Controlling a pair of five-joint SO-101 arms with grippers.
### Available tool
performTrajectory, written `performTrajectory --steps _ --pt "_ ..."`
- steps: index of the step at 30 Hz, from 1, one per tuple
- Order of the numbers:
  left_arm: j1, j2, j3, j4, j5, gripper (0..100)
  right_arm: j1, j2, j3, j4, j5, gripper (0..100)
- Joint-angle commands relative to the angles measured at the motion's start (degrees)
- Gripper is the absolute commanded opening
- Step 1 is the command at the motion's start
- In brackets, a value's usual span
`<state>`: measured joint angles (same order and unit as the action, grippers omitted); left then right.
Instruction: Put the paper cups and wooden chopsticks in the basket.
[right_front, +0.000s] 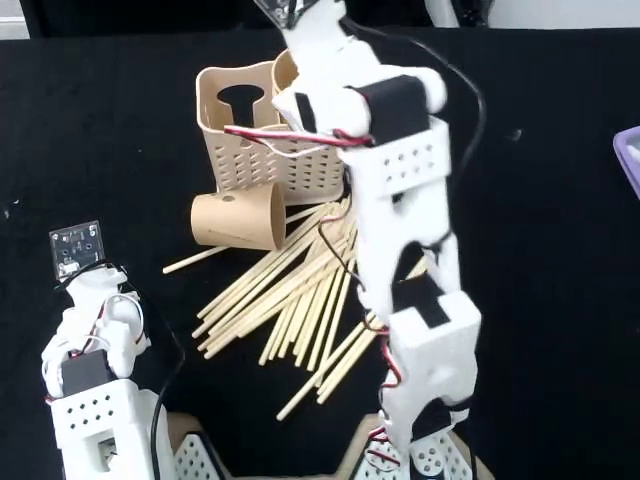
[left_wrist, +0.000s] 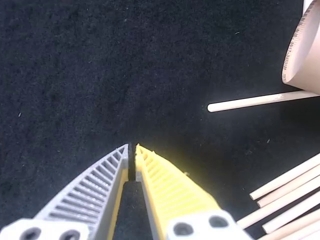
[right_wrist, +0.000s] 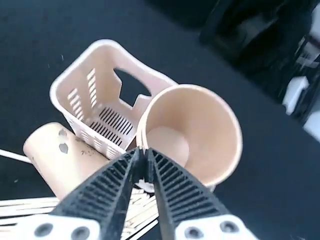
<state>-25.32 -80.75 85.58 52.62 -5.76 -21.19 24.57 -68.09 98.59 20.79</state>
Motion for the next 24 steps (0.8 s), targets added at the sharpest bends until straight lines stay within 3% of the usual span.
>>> performTrajectory --steps 1,24 --pt "0.6 -0.6 -0.5 -1.2 0.5 3 0.4 1.5 -1.4 -1.3 -0.8 1.1" --pt "0.6 -0.6 -0.5 -1.2 0.4 3 3.6 5.4 -5.5 -0.3 -3.6 1.1"
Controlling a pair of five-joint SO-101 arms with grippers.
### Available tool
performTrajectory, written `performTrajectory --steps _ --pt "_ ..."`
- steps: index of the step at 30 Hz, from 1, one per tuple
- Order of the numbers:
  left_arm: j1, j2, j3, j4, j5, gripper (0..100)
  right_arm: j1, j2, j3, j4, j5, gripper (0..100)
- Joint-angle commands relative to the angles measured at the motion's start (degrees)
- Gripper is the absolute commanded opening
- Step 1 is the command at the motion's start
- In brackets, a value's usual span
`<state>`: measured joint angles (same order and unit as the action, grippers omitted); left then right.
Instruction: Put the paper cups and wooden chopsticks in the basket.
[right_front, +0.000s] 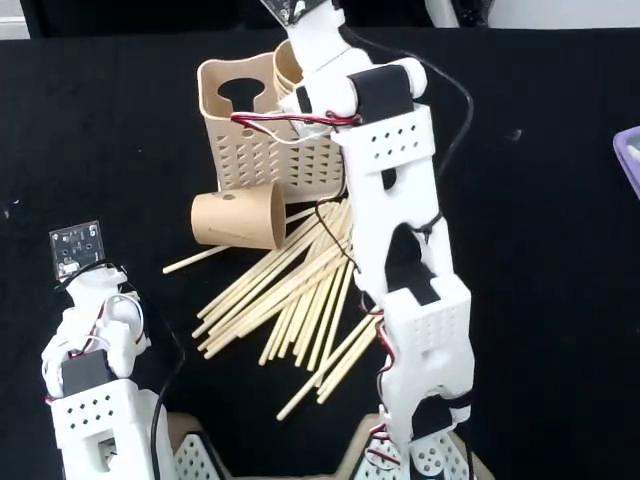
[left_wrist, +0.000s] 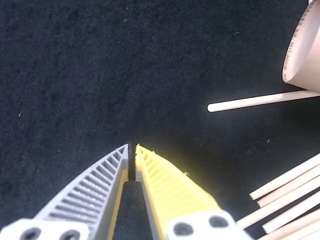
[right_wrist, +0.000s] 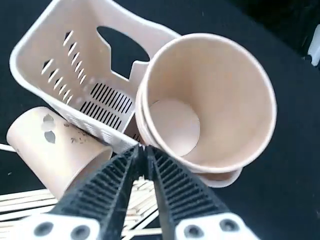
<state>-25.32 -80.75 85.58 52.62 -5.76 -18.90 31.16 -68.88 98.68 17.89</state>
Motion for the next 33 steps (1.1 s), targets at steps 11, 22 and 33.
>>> performTrajectory --steps 11,22,33 --pt "0.6 -0.6 -0.5 -1.2 0.4 3 0.9 -3.7 -12.4 2.5 -1.0 1.1" --pt "0.6 -0.6 -0.5 -1.2 0.4 3 1.1 5.8 -13.3 2.3 -7.0 1.1" --pt "0.6 -0.6 -0.5 -1.2 0.4 3 1.6 4.8 -26.7 1.6 -6.8 1.1"
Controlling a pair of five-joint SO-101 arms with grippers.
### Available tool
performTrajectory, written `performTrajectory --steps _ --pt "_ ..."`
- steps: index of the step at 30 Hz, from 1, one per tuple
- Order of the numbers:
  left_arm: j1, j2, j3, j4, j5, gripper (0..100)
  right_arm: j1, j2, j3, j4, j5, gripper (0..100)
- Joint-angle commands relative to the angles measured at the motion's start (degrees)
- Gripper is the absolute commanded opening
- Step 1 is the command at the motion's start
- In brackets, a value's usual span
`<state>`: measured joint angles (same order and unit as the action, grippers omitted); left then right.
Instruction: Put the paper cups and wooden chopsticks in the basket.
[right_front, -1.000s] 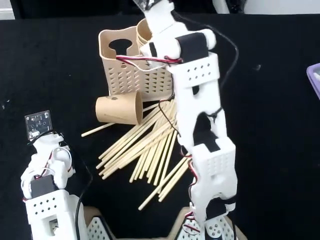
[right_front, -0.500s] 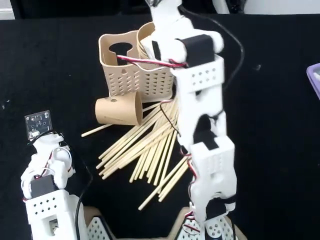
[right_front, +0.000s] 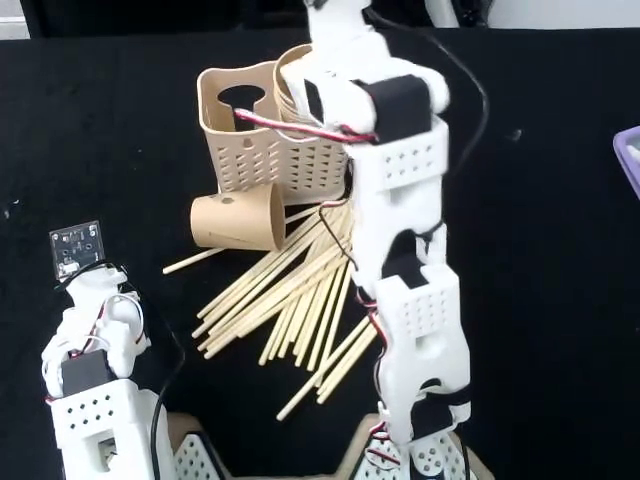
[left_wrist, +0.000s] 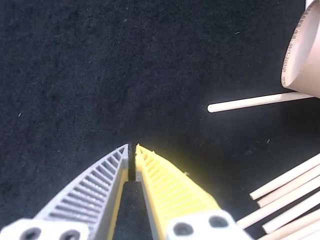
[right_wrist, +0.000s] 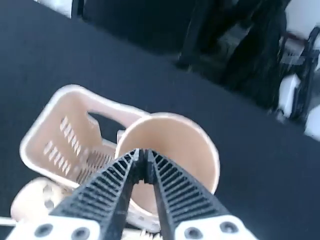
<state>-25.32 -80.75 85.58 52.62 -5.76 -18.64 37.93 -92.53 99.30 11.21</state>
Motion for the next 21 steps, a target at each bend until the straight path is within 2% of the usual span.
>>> performTrajectory --steps 1,9,15,18,21 --pt "0.6 -0.6 -0.5 -1.2 0.4 3 1.8 -1.7 -2.0 0.8 -0.1 1.1" --pt "0.5 -0.6 -0.6 -1.2 0.4 3 5.9 0.7 -3.3 -0.6 -3.5 1.1" --pt "0.6 -0.6 -0.6 -1.2 0.5 3 5.8 -10.7 -2.9 2.0 -4.3 1.1" --pt "0.6 -0.6 -0.5 -1.2 0.5 3 5.9 -16.9 -2.2 2.2 -7.3 1.1" --pt "0.6 -0.6 -0.5 -1.2 0.5 3 5.0 -25.1 5.5 2.2 -10.1 1.1"
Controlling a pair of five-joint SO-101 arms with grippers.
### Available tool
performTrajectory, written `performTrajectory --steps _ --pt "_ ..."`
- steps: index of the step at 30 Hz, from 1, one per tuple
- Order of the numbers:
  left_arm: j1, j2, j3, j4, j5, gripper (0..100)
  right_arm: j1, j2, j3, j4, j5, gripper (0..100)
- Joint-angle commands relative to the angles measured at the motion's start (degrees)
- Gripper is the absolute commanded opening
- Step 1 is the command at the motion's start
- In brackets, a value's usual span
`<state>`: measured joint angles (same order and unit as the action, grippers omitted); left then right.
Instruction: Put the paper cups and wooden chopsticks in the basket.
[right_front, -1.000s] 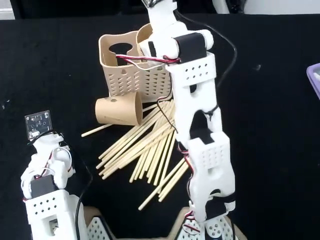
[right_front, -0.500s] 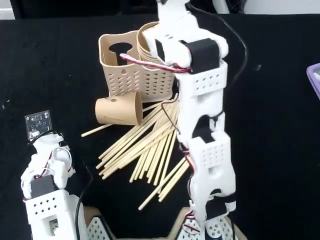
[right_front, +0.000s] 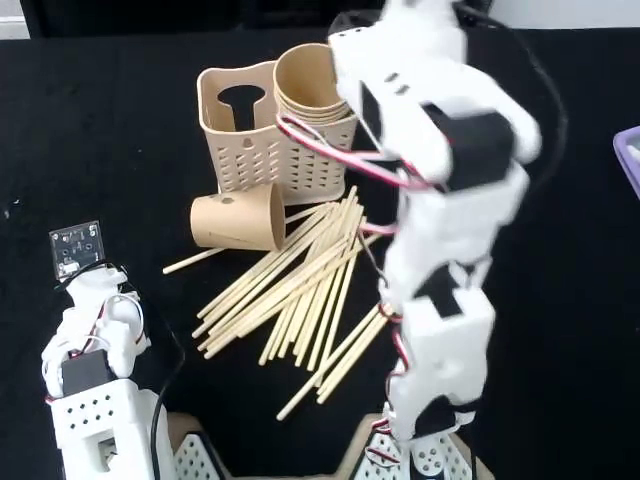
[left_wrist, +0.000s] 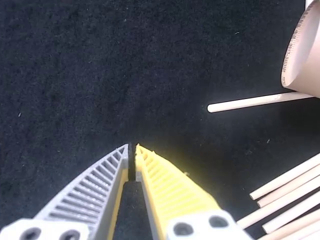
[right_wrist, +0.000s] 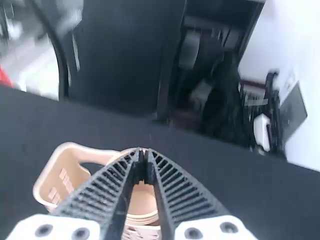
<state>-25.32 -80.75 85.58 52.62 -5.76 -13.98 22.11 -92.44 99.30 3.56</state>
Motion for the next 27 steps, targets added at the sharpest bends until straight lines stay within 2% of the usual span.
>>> performTrajectory --steps 1,8,13,15,17,21,27 --pt "0.6 -0.6 -0.5 -1.2 0.5 3 -0.6 -12.7 10.4 2.2 -3.2 1.1" --pt "0.6 -0.6 -0.6 -1.2 0.5 3 -7.5 -38.1 61.9 -0.9 -5.3 1.1" --pt "0.6 -0.6 -0.6 -1.2 0.5 3 -12.7 -50.2 102.7 -20.7 -4.8 1.5" --pt "0.6 -0.6 -0.6 -1.2 0.5 3 -15.4 -53.6 114.5 -29.3 -2.9 2.4" --pt "0.6 -0.6 -0.6 -1.2 0.5 3 -16.7 -54.9 120.9 -33.9 -2.3 8.3" --pt "0.6 -0.6 -0.5 -1.2 0.5 3 -18.3 -53.3 124.7 -35.9 -7.5 23.8" --pt "0.5 -0.6 0.5 -3.6 0.5 3 -22.4 -42.8 123.1 -38.2 -11.5 24.6"
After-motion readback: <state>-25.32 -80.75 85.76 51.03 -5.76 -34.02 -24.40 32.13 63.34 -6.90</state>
